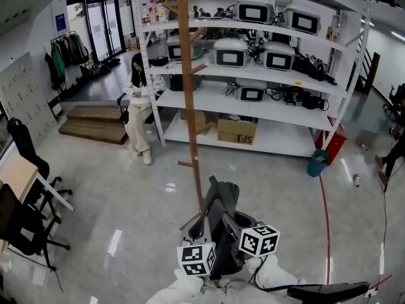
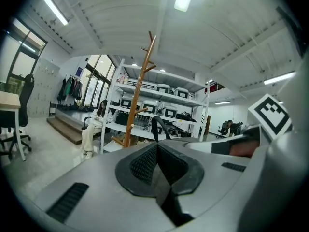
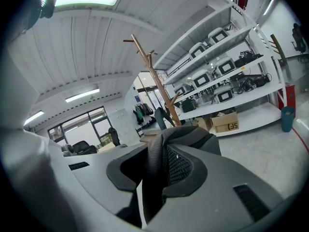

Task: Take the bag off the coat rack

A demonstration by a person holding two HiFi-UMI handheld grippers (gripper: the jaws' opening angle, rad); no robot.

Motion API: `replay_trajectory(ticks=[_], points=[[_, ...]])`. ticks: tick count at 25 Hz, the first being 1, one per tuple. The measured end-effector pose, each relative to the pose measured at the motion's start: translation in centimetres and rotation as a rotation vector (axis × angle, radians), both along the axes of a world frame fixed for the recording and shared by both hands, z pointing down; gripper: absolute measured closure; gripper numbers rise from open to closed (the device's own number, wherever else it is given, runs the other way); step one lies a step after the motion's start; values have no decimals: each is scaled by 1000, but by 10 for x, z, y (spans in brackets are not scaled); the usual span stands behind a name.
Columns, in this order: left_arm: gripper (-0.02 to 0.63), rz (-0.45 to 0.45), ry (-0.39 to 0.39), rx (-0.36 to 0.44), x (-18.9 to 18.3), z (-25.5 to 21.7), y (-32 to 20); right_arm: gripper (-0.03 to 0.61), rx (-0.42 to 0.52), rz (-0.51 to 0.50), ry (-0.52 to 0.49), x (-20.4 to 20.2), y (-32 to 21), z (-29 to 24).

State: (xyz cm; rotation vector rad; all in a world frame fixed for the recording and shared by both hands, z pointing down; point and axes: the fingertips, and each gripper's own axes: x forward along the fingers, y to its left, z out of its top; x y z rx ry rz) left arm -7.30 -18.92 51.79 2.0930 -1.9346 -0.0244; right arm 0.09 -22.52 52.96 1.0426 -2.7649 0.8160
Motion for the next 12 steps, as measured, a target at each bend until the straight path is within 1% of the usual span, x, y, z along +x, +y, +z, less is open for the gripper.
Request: replay_trajectory(ticks=[12], points=[[626,-8,-3,7,4,-1,-1,485,7,-2,13,6,1,3]])
